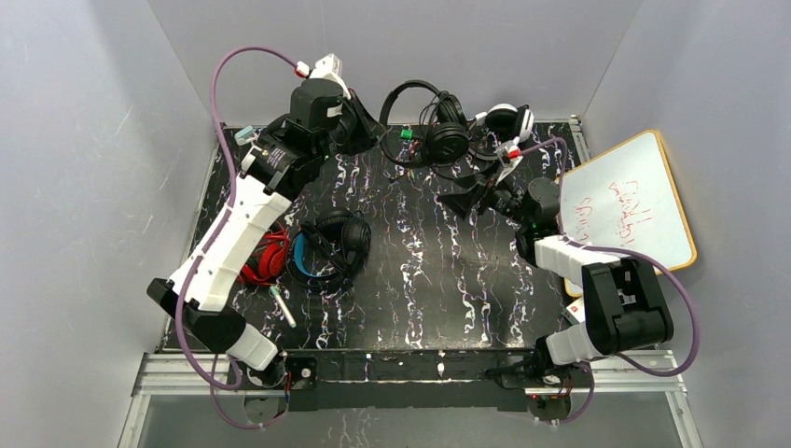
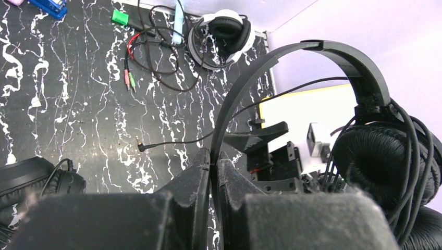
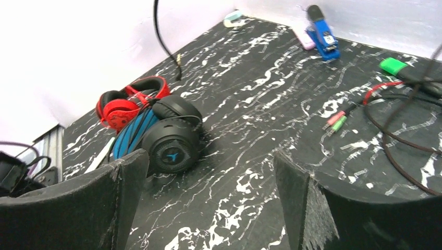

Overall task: Wrap the headphones
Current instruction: Wrap the headphones cable around the headphones.

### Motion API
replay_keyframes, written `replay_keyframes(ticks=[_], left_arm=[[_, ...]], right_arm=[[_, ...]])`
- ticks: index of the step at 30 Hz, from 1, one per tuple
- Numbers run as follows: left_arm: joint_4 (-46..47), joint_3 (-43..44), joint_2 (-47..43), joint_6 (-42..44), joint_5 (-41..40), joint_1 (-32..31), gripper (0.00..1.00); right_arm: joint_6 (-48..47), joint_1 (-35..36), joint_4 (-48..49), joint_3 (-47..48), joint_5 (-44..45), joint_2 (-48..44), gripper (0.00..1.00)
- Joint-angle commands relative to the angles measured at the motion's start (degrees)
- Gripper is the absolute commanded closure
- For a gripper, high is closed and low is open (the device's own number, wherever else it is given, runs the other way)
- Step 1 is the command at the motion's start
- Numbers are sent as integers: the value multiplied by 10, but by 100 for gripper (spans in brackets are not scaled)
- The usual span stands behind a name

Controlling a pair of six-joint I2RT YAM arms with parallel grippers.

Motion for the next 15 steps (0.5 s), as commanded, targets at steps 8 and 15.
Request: replay_keyframes(ticks=[8, 15], left_arm=[[-6, 61, -11, -21, 25, -1, 100], [-6, 69, -6, -22, 24, -1, 100]], right_arm=[[4, 25, 164, 64, -30, 68, 11], [-29, 25, 137, 102, 79, 89, 55]])
